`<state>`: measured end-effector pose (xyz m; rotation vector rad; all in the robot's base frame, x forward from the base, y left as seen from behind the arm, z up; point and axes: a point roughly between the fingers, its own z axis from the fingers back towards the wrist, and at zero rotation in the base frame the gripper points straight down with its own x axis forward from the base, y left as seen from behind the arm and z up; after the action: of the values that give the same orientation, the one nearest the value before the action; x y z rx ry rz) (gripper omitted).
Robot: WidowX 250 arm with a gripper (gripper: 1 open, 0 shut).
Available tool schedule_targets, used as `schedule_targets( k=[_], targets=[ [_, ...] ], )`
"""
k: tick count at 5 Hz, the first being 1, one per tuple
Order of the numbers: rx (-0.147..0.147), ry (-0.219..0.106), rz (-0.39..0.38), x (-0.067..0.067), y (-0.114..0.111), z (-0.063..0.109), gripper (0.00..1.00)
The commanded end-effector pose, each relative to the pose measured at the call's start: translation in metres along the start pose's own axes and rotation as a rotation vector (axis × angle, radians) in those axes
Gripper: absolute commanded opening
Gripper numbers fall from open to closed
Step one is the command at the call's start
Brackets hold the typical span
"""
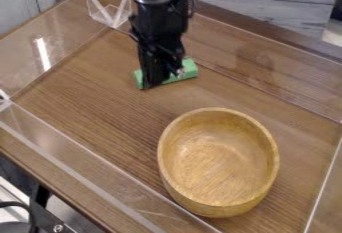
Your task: Put the green block in the brown bowl
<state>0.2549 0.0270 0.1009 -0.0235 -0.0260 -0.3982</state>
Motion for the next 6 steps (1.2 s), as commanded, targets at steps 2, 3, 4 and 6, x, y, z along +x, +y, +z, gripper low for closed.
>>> schedule_targets(
  k=[2, 3, 4, 6],
  targets=[
    [0.042, -0.053, -0.145, -0.029, -0.087, 0.038, 0.00],
    [0.045, -0.065, -0.279, -0.022, -0.139, 0.041, 0.00],
    [0.064, -0.087, -0.322, -0.021, -0.135, 0.026, 0.00],
    [0.052, -0.086, -0.281, -0.030, -0.121, 0.008, 0.00]
  ],
)
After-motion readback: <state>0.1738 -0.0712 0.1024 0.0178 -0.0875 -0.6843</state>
